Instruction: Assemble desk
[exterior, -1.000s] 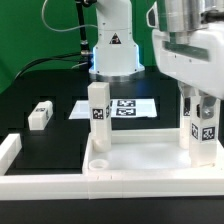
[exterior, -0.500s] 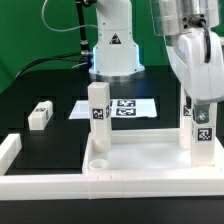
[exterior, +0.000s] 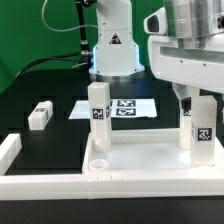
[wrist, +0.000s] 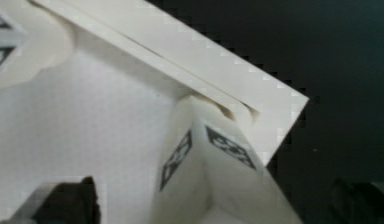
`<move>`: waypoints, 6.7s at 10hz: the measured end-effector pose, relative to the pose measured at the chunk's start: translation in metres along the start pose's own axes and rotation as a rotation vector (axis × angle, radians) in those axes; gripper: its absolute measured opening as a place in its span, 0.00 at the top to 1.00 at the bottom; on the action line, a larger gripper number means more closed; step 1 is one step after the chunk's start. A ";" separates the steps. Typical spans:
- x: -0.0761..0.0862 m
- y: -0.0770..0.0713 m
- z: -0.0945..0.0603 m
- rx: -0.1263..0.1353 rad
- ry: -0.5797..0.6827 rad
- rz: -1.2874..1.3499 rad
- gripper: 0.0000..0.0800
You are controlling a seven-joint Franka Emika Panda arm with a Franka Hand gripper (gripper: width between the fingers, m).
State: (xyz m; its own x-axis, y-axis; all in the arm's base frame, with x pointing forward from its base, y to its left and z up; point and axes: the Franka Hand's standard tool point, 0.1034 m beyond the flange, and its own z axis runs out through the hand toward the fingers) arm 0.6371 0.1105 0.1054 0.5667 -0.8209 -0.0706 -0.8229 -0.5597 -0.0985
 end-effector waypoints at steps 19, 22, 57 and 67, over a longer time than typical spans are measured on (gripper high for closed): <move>-0.002 -0.013 0.001 0.056 -0.035 0.978 0.64; -0.001 -0.013 0.002 0.059 -0.033 0.998 0.64; 0.018 0.009 -0.021 0.092 0.002 0.942 0.20; 0.043 0.046 -0.057 0.150 0.027 0.738 0.19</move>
Offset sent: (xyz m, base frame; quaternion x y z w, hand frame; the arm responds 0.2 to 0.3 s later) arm 0.0048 0.0173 0.0036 0.0201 0.0107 -0.4530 0.8912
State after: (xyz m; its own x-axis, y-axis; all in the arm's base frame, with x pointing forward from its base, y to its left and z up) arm 0.6212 0.0427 0.1549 -0.1328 -0.9802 -0.1468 -0.9730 0.1572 -0.1690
